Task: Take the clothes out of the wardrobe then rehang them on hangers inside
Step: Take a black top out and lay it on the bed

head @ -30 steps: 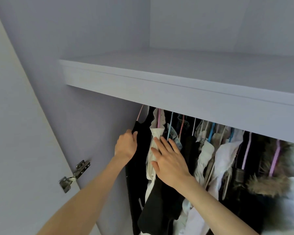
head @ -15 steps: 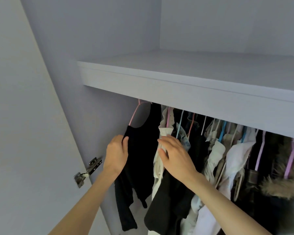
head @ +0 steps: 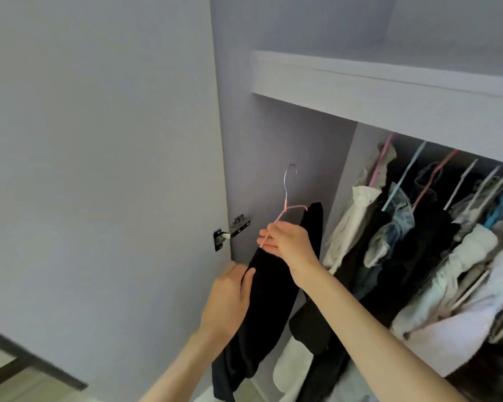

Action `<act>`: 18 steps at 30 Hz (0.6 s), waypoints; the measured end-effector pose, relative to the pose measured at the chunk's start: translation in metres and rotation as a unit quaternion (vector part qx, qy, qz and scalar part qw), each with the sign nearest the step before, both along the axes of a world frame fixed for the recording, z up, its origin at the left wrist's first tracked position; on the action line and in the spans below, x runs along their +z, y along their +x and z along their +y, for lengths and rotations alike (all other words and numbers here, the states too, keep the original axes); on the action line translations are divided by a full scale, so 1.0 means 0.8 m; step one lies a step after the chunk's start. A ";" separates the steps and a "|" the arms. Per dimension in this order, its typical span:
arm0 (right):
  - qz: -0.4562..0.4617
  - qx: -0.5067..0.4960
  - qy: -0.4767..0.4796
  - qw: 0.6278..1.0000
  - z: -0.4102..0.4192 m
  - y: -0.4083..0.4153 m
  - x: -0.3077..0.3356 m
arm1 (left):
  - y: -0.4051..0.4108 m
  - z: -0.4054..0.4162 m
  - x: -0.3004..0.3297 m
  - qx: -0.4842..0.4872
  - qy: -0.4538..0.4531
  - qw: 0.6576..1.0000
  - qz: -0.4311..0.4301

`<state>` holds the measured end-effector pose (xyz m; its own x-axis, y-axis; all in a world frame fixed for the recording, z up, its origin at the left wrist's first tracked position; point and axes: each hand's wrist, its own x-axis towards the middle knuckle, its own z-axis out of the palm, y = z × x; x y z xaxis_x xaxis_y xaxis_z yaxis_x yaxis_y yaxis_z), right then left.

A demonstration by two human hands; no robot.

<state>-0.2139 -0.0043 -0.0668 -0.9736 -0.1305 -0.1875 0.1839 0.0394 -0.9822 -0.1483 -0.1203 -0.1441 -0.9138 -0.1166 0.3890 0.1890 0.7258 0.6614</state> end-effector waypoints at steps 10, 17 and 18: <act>-0.103 -0.064 0.064 0.991 -0.021 0.106 -0.089 | 0.127 -0.066 -0.024 -0.118 0.046 0.976 -0.178; -0.061 -0.043 0.311 0.947 0.002 0.195 -0.141 | 0.188 -0.140 -0.062 -0.078 -0.030 0.984 -0.160; -0.036 -0.043 0.347 0.936 0.003 0.205 -0.138 | 0.195 -0.147 -0.068 -0.070 -0.036 0.984 -0.161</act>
<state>-0.0495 -0.0017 -0.1774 -0.9565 0.1252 -0.2636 0.2802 0.6459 -0.7101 0.0081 -0.2381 -0.1986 -0.9961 0.0363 0.0802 0.0800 0.7541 0.6519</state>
